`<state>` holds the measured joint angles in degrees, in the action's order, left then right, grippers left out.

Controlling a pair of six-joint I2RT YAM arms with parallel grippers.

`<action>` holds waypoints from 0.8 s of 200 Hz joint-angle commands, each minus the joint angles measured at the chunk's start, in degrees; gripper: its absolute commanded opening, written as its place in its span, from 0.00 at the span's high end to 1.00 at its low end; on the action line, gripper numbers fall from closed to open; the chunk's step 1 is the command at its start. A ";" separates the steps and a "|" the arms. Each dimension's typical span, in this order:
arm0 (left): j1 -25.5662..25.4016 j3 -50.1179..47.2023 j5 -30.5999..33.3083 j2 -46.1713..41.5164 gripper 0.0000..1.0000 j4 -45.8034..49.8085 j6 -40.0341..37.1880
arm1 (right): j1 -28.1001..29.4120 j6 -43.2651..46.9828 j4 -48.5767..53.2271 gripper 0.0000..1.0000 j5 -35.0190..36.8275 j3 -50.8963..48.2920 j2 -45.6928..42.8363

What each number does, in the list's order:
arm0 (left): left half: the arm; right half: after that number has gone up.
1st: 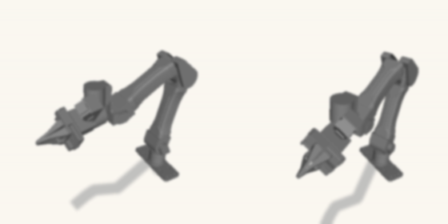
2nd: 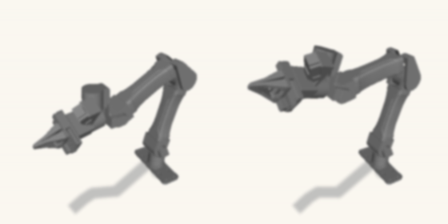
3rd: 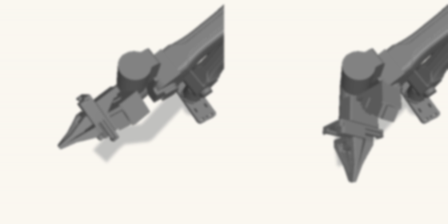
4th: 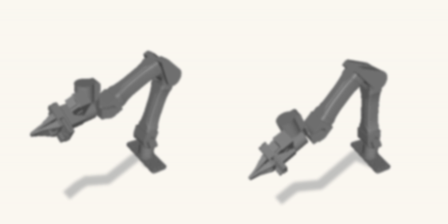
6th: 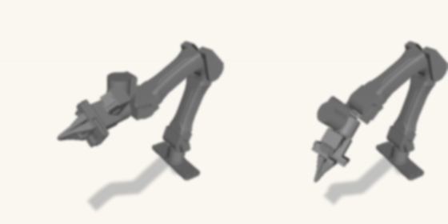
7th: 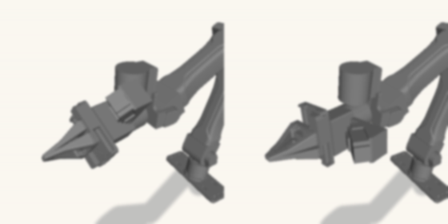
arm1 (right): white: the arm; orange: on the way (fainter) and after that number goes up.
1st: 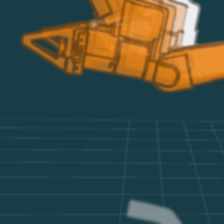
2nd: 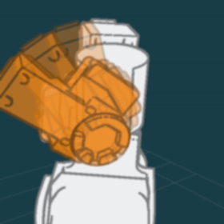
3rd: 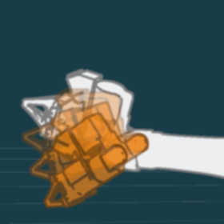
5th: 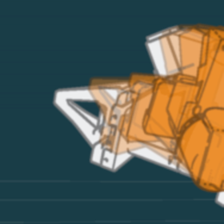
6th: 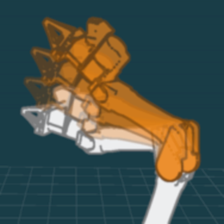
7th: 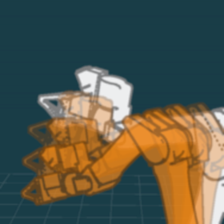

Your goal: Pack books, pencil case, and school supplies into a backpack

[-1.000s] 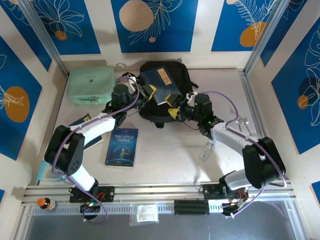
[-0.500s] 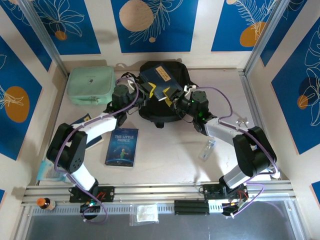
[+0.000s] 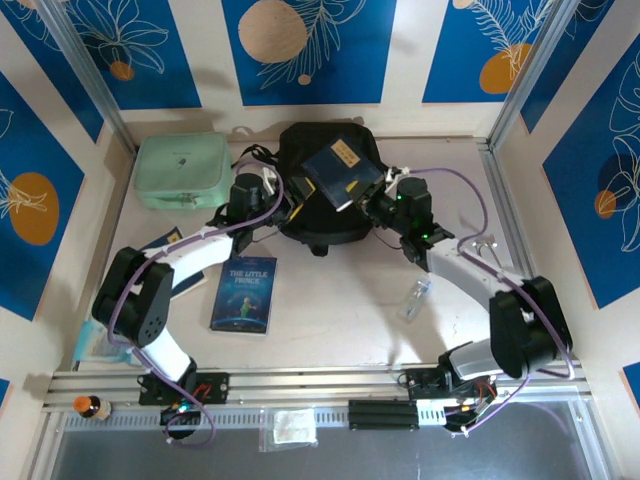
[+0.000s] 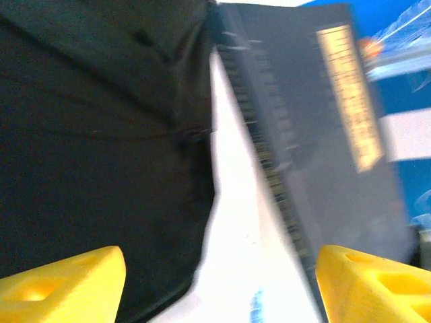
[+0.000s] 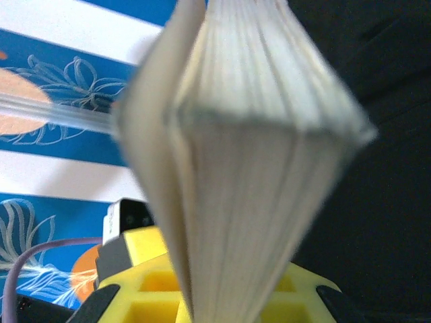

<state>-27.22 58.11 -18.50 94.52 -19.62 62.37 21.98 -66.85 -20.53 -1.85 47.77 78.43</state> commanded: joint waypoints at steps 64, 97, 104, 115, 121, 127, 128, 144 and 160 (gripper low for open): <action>-1.49 17.35 -0.34 12.42 0.27 20.48 -28.56 | -10.14 19.97 30.09 0.94 -0.70 6.24 -8.99; -4.31 21.43 0.67 16.82 0.29 27.52 -31.76 | -14.74 19.90 33.61 0.95 -1.98 6.81 -9.57; -4.93 21.77 1.21 17.41 0.29 29.43 -32.19 | -15.51 19.78 34.02 0.95 -2.11 6.74 -9.77; -5.99 21.79 2.00 18.10 0.30 32.03 -32.32 | -16.57 19.83 34.41 0.95 -2.25 6.54 -10.29; -6.66 21.50 2.11 18.36 0.30 33.02 -32.18 | -17.01 19.85 34.58 0.95 -2.12 6.37 -10.67; -7.27 21.12 1.94 18.57 0.30 33.90 -31.91 | -17.45 19.90 34.68 0.95 -2.11 6.17 -10.91; -7.38 21.06 1.92 18.58 0.30 34.05 -31.85 | -17.51 19.95 34.73 0.95 -2.15 6.09 -10.97; -9.10 18.93 1.06 18.21 0.30 34.40 -29.93 | -18.43 20.32 34.99 0.95 -1.91 6.00 -11.46; -11.14 16.42 -1.01 17.33 0.30 32.73 -27.49 | -19.13 20.39 35.21 0.95 -1.89 6.03 -11.55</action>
<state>-35.55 77.60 -16.71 111.98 9.91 32.62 3.77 -48.14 14.57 -2.15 52.38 68.90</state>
